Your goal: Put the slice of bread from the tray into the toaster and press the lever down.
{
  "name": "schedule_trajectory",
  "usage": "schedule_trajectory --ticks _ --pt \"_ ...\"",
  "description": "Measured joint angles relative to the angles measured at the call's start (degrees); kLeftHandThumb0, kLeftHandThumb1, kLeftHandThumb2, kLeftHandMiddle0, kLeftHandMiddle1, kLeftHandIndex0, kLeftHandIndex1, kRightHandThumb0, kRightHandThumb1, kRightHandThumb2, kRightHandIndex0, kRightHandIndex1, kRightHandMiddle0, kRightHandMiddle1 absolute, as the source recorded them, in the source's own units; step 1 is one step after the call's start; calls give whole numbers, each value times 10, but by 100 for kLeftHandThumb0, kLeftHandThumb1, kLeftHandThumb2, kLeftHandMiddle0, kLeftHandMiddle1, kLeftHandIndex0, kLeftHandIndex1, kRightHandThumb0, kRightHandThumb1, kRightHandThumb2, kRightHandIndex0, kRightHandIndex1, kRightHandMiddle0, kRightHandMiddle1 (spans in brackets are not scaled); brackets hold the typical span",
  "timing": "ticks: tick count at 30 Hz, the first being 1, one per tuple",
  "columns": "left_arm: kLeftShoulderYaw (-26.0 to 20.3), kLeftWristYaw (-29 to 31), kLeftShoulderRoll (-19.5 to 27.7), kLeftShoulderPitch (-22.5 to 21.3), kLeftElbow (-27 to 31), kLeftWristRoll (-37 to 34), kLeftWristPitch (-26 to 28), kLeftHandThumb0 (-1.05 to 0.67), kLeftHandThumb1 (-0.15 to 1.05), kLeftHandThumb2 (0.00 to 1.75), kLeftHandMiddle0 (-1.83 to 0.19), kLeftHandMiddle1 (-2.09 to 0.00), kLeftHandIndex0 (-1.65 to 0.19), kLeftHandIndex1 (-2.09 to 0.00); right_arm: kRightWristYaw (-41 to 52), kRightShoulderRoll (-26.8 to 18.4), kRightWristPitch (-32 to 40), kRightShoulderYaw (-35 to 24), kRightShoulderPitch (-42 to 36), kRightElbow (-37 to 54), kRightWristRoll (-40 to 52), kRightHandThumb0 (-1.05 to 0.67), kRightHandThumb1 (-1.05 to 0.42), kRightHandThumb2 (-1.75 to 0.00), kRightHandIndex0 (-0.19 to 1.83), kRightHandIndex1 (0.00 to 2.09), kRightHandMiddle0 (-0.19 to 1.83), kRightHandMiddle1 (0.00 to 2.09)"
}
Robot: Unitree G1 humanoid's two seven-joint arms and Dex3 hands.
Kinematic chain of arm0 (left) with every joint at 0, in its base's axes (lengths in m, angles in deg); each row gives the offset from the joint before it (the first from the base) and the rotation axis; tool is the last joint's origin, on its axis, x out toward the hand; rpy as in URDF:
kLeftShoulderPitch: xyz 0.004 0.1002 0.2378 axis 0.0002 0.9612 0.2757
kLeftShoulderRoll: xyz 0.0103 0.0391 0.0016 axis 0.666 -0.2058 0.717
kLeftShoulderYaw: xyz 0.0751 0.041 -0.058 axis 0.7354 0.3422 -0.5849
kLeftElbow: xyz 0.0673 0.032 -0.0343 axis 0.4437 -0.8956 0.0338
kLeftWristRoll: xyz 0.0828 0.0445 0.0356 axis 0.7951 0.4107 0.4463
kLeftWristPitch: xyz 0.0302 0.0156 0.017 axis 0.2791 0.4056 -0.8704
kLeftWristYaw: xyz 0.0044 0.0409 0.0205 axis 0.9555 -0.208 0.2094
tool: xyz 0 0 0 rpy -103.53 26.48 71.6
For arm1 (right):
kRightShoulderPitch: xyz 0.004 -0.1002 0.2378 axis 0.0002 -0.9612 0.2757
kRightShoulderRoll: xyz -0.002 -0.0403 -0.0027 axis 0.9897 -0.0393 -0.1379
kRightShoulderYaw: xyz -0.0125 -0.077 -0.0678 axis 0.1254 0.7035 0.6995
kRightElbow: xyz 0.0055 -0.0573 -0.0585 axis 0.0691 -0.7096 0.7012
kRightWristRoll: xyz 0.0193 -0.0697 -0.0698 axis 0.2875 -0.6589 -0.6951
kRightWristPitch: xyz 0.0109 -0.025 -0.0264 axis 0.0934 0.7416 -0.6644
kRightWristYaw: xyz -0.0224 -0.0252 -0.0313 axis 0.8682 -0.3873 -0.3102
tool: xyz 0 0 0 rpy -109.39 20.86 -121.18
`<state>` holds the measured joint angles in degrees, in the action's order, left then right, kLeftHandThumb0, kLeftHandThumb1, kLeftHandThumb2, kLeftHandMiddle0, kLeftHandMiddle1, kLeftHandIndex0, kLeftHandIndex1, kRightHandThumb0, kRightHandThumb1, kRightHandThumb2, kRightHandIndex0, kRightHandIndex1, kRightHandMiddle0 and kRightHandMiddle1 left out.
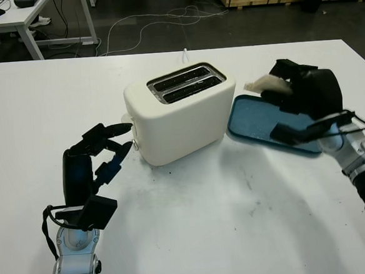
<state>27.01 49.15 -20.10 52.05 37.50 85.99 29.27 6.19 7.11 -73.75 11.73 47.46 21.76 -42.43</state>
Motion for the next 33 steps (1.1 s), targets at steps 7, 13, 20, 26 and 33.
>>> schedule_trajectory --ticks 7,13,20,26,33 --pt "0 0 0 0 0 0 0 -23 92 13 -69 -136 -78 -47 181 -5 -32 -16 82 -66 78 -62 -92 -38 88 175 68 174" --pt "0 -2 0 0 0 1 1 -23 92 14 -68 -135 -78 -46 347 -9 -54 -46 216 -151 153 -60 -92 -32 92 175 73 175" --pt "1 -2 -1 0 6 2 9 -21 92 13 -69 -135 -78 -46 517 23 -9 -58 382 -226 194 -58 -92 -25 100 175 81 175" --pt "2 -2 0 0 6 2 8 -21 92 13 -68 -136 -77 -47 549 79 36 -45 446 -246 186 -59 -92 -27 108 175 91 175" --pt "2 -2 0 0 -3 1 3 -24 92 13 -69 -135 -78 -47 537 131 40 8 442 -248 139 -58 -92 -27 105 175 86 175"
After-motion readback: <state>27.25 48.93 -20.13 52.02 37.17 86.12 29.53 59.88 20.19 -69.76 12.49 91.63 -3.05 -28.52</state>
